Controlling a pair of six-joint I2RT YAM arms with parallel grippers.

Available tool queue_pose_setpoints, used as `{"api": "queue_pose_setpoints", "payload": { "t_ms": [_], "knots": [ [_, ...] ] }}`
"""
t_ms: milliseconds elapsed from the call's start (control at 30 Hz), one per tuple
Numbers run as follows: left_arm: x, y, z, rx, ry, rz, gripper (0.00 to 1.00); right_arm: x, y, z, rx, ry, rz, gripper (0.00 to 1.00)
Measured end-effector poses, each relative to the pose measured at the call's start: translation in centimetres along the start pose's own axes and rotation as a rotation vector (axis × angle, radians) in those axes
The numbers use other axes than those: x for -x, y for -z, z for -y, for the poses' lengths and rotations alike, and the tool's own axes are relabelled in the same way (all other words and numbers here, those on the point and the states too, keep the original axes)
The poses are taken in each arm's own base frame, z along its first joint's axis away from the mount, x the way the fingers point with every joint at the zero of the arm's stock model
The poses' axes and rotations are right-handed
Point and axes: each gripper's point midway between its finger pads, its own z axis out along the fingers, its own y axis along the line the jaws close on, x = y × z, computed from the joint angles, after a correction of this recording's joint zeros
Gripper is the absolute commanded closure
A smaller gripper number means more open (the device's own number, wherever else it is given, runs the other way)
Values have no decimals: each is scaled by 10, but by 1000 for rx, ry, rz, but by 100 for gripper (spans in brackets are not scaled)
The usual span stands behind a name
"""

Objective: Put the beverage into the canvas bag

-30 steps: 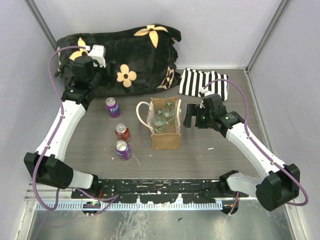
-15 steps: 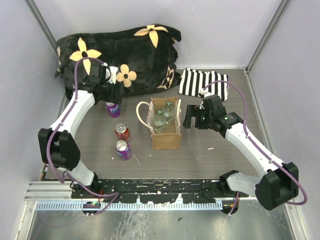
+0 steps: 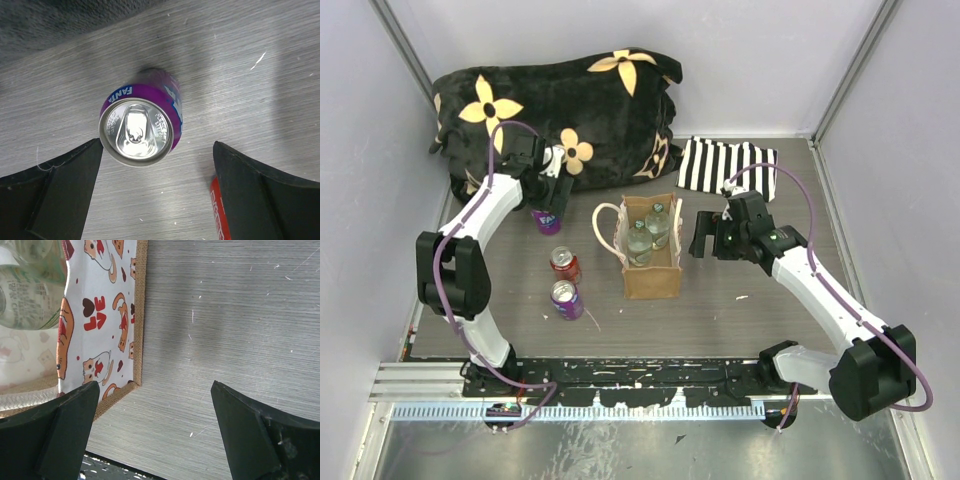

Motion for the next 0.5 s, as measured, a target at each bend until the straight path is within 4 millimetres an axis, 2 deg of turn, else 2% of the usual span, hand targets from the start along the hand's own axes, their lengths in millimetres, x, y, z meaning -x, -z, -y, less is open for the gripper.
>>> {"api": "queue_pose_setpoints", "payload": {
  "t_ms": [233, 500],
  "knots": [
    [-7, -16, -4, 23, -9, -39, 12, 2, 1, 6, -10, -4, 5, 0],
    [2, -18, -7, 33, -27, -1, 6, 4, 2, 9, -13, 0, 10, 0]
  ]
}}
